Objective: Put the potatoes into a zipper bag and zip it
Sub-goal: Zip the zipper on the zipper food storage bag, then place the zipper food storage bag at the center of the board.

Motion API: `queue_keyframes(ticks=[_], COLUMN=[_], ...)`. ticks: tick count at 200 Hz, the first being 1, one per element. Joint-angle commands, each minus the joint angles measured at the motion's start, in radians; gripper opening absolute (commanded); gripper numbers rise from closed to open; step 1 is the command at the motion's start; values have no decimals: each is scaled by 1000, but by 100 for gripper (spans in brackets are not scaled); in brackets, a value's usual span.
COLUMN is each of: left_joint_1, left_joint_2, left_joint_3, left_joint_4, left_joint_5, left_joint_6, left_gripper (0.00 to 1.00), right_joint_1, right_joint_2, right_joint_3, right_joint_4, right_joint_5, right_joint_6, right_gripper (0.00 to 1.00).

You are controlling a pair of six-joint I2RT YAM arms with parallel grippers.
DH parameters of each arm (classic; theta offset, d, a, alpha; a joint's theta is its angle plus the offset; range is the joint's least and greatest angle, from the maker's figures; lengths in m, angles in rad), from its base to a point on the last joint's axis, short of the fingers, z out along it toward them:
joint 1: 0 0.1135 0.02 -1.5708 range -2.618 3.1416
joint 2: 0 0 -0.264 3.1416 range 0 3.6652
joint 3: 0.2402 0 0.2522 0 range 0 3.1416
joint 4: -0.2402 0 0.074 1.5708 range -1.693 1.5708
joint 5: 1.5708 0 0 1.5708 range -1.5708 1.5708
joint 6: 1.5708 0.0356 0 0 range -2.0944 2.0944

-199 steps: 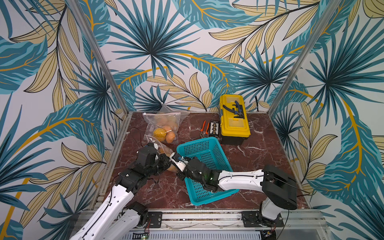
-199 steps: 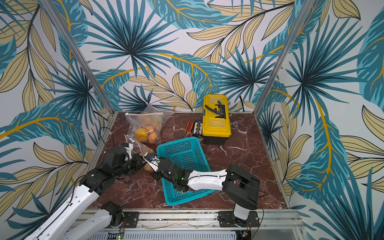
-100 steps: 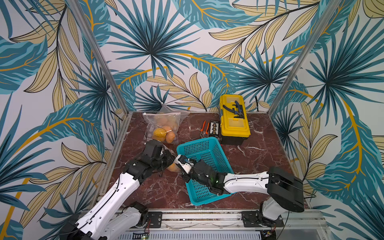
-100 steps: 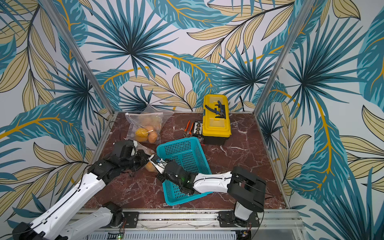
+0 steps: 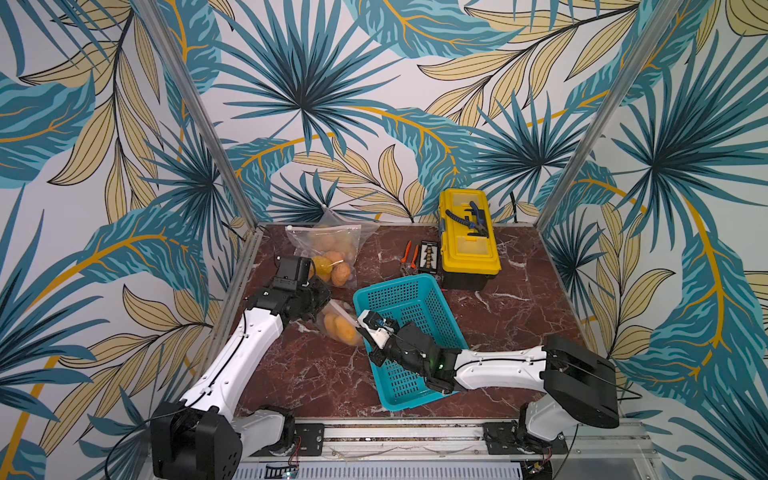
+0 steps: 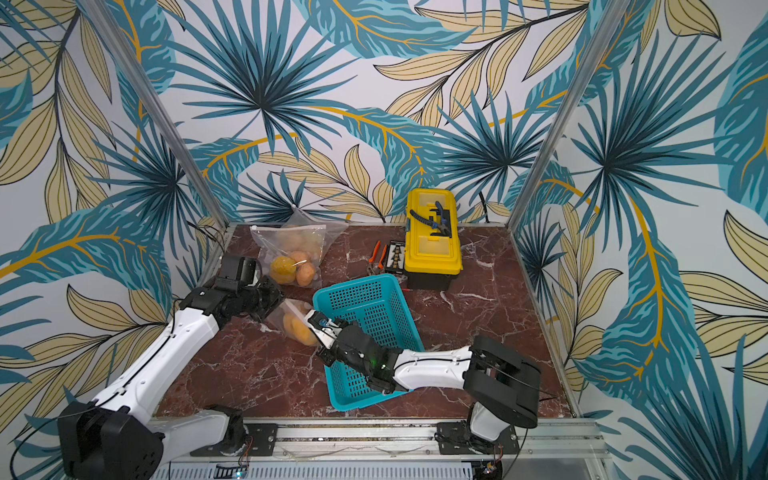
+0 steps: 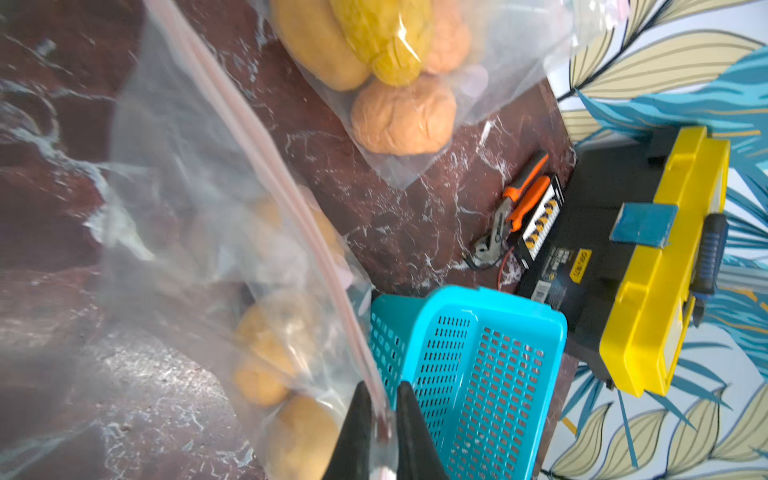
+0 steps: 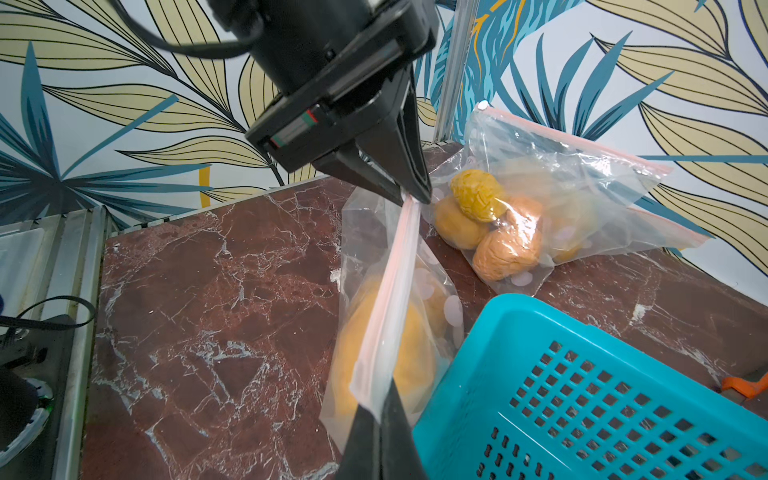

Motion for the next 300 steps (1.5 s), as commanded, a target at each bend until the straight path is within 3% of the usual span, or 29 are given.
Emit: queue_keyframes(ticks=[1, 66, 190, 231, 253, 300], left_joint_1=[121, 281, 343, 343, 344, 339], left_joint_2=[42, 93, 14, 51, 95, 318], left_joint_3=[48, 80, 67, 124, 176, 366], left_joint_4=[84, 85, 83, 83, 82, 83], left_joint_5=[-182, -177, -225, -211, -189, -77], left_joint_6=[16, -17, -70, -64, -61, -19], left_gripper=[1, 0, 0, 0, 0, 0], right_joint_1=[21, 22, 11, -111, -223, -401], right_joint_2=[-47, -43, -10, 95, 228, 501], right_joint_3=[-39, -51, -19, 276, 482, 873], right_joint_4=[23, 58, 67, -231, -352, -547], right_joint_5=[-36, -34, -26, -41, -133, -268], right_joint_6=[11, 11, 50, 151, 207, 303], right_gripper=[0, 0, 0, 0, 0, 0])
